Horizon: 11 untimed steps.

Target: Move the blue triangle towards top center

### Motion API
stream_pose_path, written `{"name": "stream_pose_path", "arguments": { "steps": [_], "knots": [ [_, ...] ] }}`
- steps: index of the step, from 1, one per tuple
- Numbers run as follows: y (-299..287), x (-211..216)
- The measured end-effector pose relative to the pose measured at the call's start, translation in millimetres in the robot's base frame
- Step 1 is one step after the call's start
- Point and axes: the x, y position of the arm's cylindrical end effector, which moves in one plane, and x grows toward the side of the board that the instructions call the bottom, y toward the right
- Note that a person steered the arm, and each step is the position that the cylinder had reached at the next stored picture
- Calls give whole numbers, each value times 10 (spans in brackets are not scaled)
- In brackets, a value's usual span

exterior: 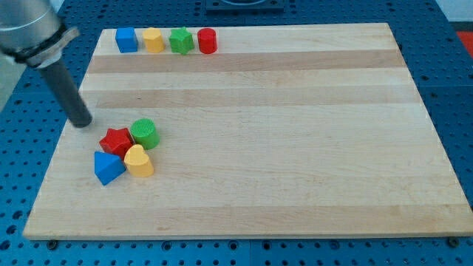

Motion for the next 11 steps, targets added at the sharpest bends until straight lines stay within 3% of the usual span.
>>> {"name": "stream_pose_path", "arguments": {
  "steps": [2,3,7,11],
  "knots": [
    [-90,791],
    [-87,844],
    [646,945],
    [999,476]
  ]
}}
